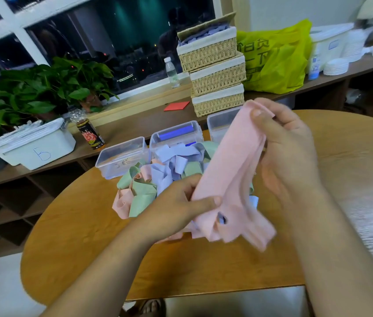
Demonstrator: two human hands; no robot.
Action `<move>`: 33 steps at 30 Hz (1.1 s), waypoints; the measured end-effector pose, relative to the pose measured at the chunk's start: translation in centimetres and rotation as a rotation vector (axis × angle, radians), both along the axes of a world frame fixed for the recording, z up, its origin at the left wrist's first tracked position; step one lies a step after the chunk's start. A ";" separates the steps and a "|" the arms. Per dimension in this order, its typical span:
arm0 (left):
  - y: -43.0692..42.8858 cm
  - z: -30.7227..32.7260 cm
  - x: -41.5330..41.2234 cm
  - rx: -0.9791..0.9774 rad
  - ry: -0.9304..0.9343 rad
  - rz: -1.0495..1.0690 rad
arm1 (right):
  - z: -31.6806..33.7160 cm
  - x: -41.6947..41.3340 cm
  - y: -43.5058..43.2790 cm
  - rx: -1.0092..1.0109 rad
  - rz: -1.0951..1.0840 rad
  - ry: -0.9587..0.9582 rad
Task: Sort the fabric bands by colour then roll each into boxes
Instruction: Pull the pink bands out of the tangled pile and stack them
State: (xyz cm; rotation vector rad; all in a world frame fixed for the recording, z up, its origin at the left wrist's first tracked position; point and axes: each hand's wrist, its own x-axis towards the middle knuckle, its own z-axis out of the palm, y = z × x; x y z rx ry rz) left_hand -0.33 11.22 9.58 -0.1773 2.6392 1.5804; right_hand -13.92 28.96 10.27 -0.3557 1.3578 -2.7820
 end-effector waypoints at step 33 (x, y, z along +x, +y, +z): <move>11.4 -5.9 -7.8 -0.070 0.240 0.180 | 6.3 -10.5 10.2 0.503 -0.075 0.377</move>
